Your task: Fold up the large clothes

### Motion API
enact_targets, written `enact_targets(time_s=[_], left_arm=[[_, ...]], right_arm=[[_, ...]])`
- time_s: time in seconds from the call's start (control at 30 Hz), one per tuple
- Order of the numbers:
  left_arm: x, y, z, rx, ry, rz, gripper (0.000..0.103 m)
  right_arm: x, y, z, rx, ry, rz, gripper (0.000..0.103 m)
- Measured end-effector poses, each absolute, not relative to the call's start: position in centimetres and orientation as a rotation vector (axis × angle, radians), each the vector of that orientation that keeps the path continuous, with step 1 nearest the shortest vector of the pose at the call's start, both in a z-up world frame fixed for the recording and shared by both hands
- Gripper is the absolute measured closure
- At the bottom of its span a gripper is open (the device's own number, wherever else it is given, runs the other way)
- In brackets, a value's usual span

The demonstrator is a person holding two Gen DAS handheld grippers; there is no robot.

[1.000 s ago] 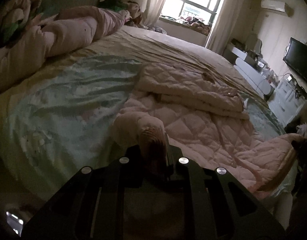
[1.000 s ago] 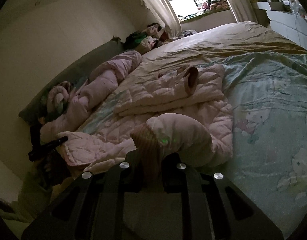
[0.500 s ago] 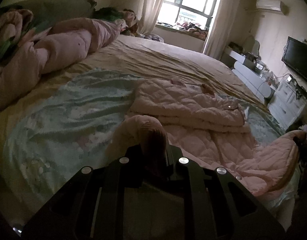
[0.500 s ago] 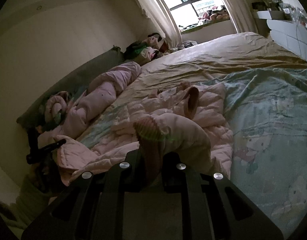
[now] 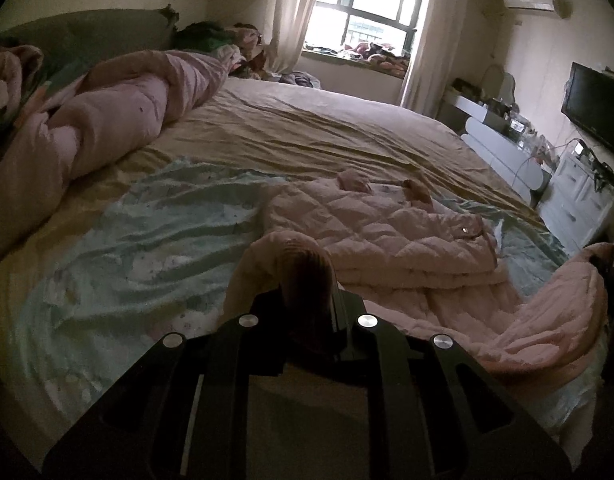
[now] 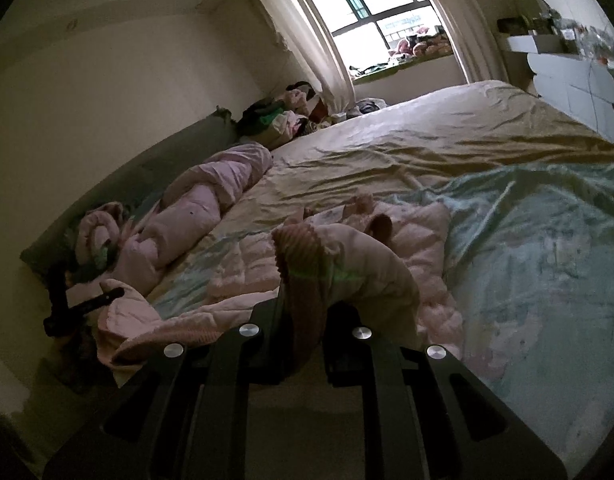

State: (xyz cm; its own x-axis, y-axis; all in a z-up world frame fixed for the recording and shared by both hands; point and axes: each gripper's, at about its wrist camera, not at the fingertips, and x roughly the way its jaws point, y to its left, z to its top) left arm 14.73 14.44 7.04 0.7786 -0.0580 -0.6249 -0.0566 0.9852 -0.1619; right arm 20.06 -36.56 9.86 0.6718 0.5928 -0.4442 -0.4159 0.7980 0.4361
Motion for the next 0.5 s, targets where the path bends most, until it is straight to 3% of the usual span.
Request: enact_targets(time_s=[0.5], left_arm=[[19.9, 14.3, 10.3, -0.105, 0.641, 0.014, 0.095]], right_arm=[[25.2, -36.3, 12.4, 0.307, 0.523, 0.522, 0.091]])
